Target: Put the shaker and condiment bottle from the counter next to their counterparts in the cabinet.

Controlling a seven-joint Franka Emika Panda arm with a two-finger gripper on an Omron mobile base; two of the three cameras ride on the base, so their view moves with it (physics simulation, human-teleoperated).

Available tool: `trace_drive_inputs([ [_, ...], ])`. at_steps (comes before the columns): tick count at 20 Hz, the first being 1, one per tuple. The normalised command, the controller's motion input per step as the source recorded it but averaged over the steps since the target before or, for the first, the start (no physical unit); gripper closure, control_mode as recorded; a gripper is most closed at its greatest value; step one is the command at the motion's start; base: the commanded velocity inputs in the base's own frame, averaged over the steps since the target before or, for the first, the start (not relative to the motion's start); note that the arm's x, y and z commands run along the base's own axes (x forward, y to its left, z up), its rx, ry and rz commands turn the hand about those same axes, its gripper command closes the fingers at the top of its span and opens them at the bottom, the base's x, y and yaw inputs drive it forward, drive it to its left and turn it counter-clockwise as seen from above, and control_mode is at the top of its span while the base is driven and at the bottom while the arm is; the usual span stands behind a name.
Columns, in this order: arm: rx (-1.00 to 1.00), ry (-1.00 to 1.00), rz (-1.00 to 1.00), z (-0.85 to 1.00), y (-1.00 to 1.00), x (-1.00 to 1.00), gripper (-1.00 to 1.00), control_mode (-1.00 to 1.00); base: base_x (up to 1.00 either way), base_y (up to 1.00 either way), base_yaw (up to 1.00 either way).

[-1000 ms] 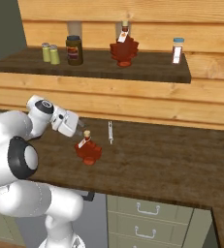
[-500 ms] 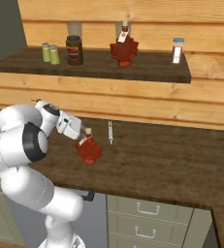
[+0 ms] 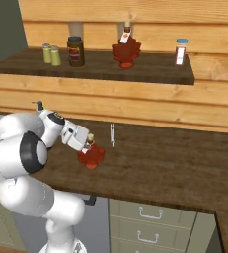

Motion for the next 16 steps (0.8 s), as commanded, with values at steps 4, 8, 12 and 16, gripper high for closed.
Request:
trace_drive_inputs([
  [4,0.01,-0.01,-0.01,-0.18,-0.05,-0.11,-1.0,-1.0,0.0,0.0,0.0],
  [8,0.0,0.0,0.0,-0.45,0.0,0.0,1.0,-1.0,0.0,0.0,0.0],
  [12,0.0,0.0,0.0,-0.35,0.0,0.1,1.0,-1.0,0.0,0.0,0.0],
  [16,0.01,0.07,0.06,-0.14,0.01,0.24,1.0,-1.0,0.0,0.0,0.0],
])
